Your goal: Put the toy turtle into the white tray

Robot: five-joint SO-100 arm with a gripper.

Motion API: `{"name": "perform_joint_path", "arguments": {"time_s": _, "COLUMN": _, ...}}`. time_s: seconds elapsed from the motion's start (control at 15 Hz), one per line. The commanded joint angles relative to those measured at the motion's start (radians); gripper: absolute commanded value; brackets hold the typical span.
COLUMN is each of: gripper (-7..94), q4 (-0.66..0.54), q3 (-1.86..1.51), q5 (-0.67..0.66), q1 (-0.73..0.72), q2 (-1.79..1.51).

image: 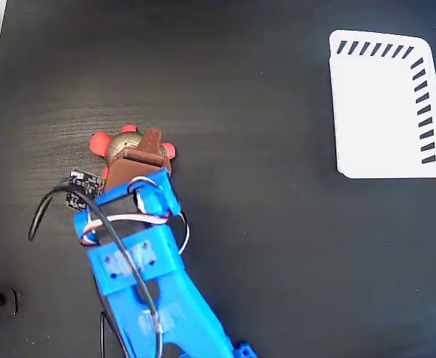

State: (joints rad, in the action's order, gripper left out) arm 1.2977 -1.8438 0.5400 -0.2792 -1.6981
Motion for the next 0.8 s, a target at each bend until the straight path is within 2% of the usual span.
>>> {"name": "perform_joint_path", "arguments": {"time_s": 0.0, "gripper": 64, "q4": 0.002, "q3": 0.092, "q5": 0.025, "q1": -0.026, "q2": 0.041}}
{"name": "perform_joint_path", "arguments": {"time_s": 0.27, "gripper": 65, "q4": 0.025, "q3": 0.196, "q5": 0.044, "q1": -0.032, "q2": 0.206}}
{"name": "perform_joint_path", "arguments": {"time_s": 0.73, "gripper": 65, "q4": -0.038, "q3": 0.239, "q5": 0.084, "q1": -0.048, "q2": 0.362}}
